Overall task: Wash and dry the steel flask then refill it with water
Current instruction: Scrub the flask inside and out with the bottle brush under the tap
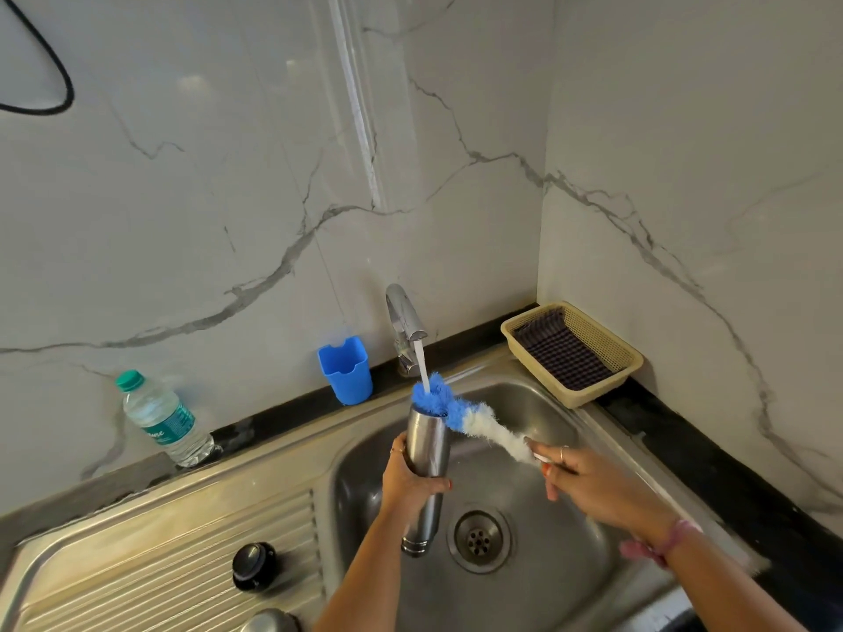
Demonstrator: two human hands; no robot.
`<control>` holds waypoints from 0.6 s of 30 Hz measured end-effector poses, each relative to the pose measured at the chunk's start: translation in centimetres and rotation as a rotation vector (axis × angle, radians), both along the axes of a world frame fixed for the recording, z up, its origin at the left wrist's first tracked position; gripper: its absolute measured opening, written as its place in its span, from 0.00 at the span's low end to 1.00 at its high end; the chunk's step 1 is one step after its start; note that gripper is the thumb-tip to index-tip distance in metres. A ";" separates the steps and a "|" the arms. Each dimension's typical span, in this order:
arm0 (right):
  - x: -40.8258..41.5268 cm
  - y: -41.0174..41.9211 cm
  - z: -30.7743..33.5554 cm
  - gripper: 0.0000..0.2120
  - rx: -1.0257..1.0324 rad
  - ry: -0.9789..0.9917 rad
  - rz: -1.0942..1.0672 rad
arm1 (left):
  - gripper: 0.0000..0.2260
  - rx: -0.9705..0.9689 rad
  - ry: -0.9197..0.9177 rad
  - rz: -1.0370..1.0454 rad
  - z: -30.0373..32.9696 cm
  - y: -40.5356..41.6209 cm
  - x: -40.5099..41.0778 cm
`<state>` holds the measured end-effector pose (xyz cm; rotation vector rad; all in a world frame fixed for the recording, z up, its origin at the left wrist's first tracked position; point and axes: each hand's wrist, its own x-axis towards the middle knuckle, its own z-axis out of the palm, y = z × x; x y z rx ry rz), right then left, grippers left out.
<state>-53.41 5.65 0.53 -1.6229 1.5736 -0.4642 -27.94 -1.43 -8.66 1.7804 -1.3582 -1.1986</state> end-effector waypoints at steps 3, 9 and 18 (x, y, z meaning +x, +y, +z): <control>-0.6 0.6 0.3 0.18 0.010 0.011 0.010 | 0.46 -0.006 -0.006 0.021 0.4 0.1 0.2; -1.0 -0.2 0.9 0.16 -0.010 0.186 -0.020 | 0.46 -0.005 -0.002 -0.008 0.5 0.6 0.1; -2.5 -0.6 2.3 0.16 -0.029 0.297 0.041 | 0.46 0.015 -0.011 0.035 0.7 0.9 0.5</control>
